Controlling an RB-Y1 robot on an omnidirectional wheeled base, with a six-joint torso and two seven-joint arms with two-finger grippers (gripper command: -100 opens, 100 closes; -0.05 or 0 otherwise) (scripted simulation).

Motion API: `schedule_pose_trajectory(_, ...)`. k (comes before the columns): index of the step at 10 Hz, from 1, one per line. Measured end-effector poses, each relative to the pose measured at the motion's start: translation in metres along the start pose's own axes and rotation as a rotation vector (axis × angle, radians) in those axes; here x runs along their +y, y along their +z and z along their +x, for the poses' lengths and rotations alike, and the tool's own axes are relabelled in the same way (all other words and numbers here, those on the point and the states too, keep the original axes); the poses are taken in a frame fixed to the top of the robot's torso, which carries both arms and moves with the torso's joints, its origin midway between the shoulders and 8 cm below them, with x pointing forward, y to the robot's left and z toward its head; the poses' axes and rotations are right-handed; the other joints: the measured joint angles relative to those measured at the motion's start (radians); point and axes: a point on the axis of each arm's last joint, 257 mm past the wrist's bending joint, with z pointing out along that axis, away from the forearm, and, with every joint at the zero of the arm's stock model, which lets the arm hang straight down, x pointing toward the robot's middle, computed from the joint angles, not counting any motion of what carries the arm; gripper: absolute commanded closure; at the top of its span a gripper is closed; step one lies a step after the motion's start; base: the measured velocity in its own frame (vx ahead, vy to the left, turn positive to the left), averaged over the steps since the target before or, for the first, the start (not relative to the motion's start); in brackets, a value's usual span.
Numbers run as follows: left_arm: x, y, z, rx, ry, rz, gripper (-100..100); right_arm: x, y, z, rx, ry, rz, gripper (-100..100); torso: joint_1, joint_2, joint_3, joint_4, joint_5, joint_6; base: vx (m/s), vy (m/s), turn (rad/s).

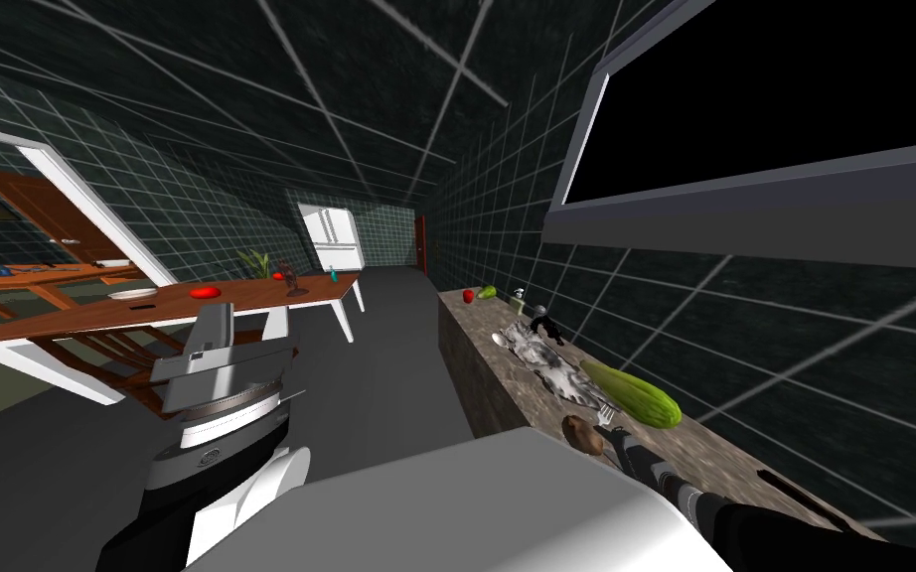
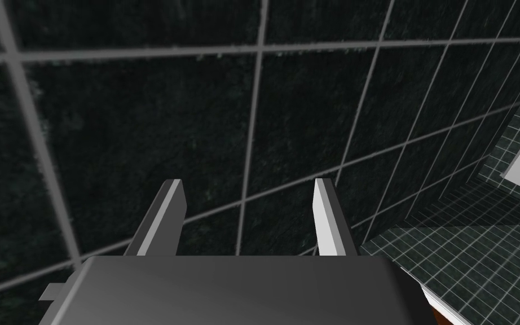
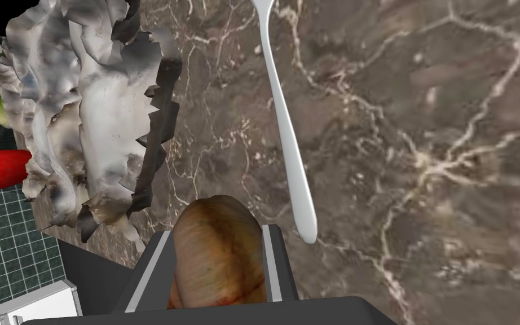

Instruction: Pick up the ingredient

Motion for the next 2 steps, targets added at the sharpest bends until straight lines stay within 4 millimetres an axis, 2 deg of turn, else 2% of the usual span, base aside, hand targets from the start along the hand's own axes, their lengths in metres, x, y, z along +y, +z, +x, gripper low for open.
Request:
schedule_pose_trajectory(1, 0.0, 0.0, 0.0, 0.0, 0.0, 0.0, 0, 0.0, 0.0001, 0.0001, 0.0, 0.003, -0.001, 100, 0.0, 0.0, 0.0, 0.0, 0.0, 0.0, 0.0, 0.0, 0.0)
schedule_pose_trajectory(2, 0.0, 0.0, 0.0, 0.0, 0.0, 0.0, 0, 0.0001, 0.0001, 0.0001, 0.0, 0.006, -0.001, 0, 0.001, 0.0, 0.0, 0.0, 0.0, 0.0, 0.0, 0.0, 0.0)
